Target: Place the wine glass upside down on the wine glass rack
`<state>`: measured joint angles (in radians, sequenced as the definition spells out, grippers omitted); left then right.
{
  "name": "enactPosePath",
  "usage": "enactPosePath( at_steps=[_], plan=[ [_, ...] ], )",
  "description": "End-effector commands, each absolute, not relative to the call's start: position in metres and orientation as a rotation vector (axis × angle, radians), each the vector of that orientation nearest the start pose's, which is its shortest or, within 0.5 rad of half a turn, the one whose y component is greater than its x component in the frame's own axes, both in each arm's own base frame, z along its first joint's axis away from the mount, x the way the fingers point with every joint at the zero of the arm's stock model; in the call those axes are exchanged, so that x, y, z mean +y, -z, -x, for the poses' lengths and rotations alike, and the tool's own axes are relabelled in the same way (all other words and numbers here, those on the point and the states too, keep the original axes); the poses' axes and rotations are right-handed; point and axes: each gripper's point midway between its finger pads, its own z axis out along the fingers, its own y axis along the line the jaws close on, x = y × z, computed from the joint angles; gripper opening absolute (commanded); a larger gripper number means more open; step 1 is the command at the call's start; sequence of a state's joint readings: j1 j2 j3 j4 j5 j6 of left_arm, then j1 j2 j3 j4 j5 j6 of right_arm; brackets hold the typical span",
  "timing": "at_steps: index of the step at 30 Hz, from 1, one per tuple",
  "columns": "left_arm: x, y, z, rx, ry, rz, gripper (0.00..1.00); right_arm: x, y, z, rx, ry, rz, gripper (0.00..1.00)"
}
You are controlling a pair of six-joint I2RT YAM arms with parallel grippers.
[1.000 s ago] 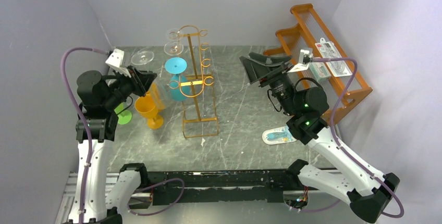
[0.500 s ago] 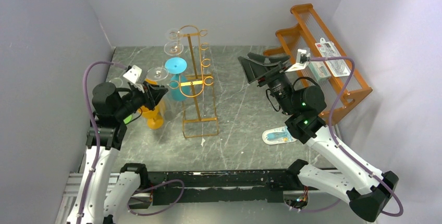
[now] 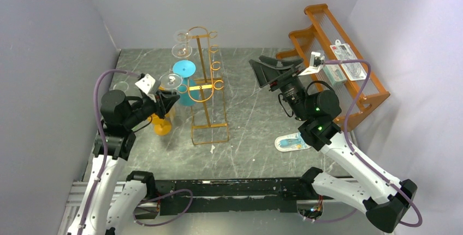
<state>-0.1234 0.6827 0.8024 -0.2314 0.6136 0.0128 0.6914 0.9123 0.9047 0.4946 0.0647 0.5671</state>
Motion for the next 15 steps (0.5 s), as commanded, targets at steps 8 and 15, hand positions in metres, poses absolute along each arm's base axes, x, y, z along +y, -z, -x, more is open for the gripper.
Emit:
enactPosePath(
  at_steps=[8, 15],
  plan=[
    [-0.1464, -0.3048, -0.2509, 1.532, 0.605, -0.675, 0.05, 0.2235, -0.46, -0.257, 1.156, -1.075, -0.003, 0.68],
    [-0.1498, -0.3004, -0.2493, 1.534, 0.616, -0.692, 0.05, 0.222, -0.4613, -0.2557, 1.15, -1.074, -0.005, 0.68]
  ],
)
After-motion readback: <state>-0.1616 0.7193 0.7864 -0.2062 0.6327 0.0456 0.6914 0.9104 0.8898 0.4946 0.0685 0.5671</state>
